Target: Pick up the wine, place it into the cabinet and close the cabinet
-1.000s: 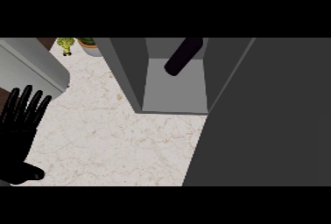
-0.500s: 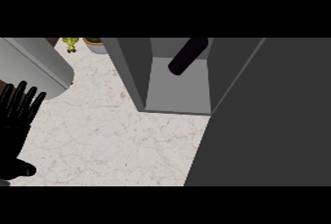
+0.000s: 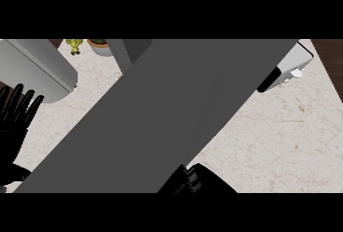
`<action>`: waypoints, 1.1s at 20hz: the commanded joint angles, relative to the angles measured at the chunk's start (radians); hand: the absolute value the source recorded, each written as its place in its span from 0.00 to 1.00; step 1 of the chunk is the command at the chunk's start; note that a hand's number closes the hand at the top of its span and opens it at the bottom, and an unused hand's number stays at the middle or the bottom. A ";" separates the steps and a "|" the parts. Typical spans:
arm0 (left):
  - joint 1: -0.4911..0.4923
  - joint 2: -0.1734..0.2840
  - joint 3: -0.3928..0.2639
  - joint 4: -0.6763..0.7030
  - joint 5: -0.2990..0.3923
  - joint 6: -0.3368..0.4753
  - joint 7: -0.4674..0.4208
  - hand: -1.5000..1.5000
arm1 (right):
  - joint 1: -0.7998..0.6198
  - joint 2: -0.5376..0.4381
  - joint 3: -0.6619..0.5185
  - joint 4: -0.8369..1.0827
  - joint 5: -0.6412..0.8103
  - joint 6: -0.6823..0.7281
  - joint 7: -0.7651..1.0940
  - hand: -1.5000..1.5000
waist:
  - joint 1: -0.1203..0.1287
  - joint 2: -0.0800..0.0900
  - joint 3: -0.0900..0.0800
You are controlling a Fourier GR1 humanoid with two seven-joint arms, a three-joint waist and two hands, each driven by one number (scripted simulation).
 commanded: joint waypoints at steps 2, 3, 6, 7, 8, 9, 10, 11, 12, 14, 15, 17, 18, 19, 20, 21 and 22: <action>0.023 0.008 0.028 0.040 -0.012 -0.037 -0.024 0.00 | -0.319 0.153 -0.009 0.229 -0.023 -0.150 0.103 1.00 | -0.014 -0.005 0.003; 0.046 -0.016 0.018 0.022 -0.017 -0.054 -0.045 0.00 | -0.388 0.154 -0.073 0.270 -0.074 -0.123 0.129 1.00 | -0.016 -0.004 0.004; 0.050 0.002 0.042 -0.006 0.000 -0.028 0.002 0.00 | -0.480 0.156 -0.118 0.424 -0.143 -0.151 0.042 1.00 | -0.025 -0.004 0.006; -0.013 -0.014 0.039 0.104 -0.023 -0.087 -0.036 0.00 | -0.533 0.157 -0.078 0.469 -0.164 -0.202 0.020 1.00 | -0.031 -0.001 0.005; -0.053 0.013 0.066 0.100 0.004 -0.043 0.019 0.00 | -0.535 0.157 -0.149 0.484 -0.184 -0.158 0.031 1.00 | -0.040 -0.002 0.006; 0.015 -0.018 0.049 0.062 -0.044 -0.042 -0.029 0.00 | -0.584 0.158 -0.154 0.509 -0.209 -0.199 0.042 1.00 | -0.033 -0.004 0.006; 0.029 0.021 0.078 0.073 0.000 -0.087 -0.003 0.00 | -0.577 0.158 -0.186 0.565 -0.243 -0.172 0.002 1.00 | -0.030 -0.002 0.006; 0.013 0.021 0.085 0.047 0.012 -0.056 0.021 0.00 | -0.594 0.158 -0.193 0.614 -0.247 -0.183 -0.043 1.00 | -0.030 -0.002 0.006; 0.015 0.037 0.098 0.061 0.012 -0.073 0.029 0.00 | -0.562 0.158 -0.247 0.624 -0.281 -0.101 -0.050 1.00 | -0.036 -0.001 0.006; -0.038 -0.017 0.073 0.120 -0.046 -0.073 -0.012 0.00 | -0.539 0.159 -0.220 0.688 -0.304 -0.120 -0.131 1.00 | -0.043 0.001 0.006; -0.023 -0.010 0.088 0.103 -0.021 -0.076 0.004 0.00 | -0.508 0.159 -0.255 0.729 -0.297 -0.062 -0.169 1.00 | -0.043 0.000 0.006; -0.003 0.003 0.118 0.119 -0.048 -0.101 -0.017 0.00 | -0.478 0.159 -0.245 0.697 -0.310 -0.078 -0.152 1.00 | -0.048 -0.003 0.006; 0.006 0.002 0.115 0.055 -0.018 -0.067 0.028 0.00 | -0.492 0.159 -0.276 0.756 -0.305 -0.067 -0.179 1.00 | -0.044 -0.003 0.007; 0.038 -0.012 0.120 0.080 -0.043 -0.118 -0.034 0.00 | -0.506 0.152 -0.355 0.795 -0.317 0.009 -0.175 1.00 | -0.044 -0.002 0.006; -0.024 0.003 0.129 0.119 -0.033 -0.103 0.014 0.00 | -0.491 0.159 -0.339 0.761 -0.303 -0.030 -0.168 1.00 | -0.052 -0.003 0.007; -0.023 -0.012 0.121 0.090 -0.042 -0.067 0.021 0.00 | -0.410 0.159 -0.257 0.796 -0.278 -0.043 -0.249 1.00 | -0.050 -0.002 0.007; -0.007 -0.011 0.143 0.125 -0.038 -0.122 -0.008 0.00 | -0.469 0.159 -0.350 0.853 -0.294 0.035 -0.232 1.00 | -0.049 -0.002 0.006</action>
